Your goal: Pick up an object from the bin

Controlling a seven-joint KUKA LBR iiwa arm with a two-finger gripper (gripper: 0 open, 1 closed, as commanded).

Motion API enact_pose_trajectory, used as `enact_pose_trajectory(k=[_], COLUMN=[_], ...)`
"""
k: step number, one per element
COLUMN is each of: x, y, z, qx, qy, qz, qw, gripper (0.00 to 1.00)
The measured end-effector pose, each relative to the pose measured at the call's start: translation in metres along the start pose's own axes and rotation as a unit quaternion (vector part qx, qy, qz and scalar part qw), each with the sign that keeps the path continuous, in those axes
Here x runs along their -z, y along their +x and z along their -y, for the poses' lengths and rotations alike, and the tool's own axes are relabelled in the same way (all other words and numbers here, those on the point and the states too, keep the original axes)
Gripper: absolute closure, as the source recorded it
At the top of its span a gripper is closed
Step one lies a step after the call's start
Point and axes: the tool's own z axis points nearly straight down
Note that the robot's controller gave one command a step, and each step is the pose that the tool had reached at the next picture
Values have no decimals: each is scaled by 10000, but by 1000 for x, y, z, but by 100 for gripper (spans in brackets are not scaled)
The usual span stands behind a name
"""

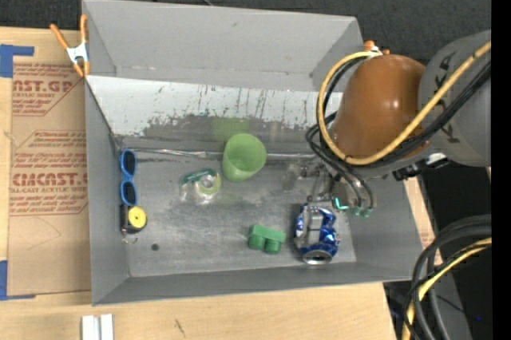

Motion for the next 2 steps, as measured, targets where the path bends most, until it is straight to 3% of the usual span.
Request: enact_pose_trajectory(k=[1, 2], x=[-97, -119], y=[-9, -55], z=[39, 78], qx=[327, 695], qy=[4, 8], qz=[3, 53], qw=[9995, 9976], gripper=[0, 0])
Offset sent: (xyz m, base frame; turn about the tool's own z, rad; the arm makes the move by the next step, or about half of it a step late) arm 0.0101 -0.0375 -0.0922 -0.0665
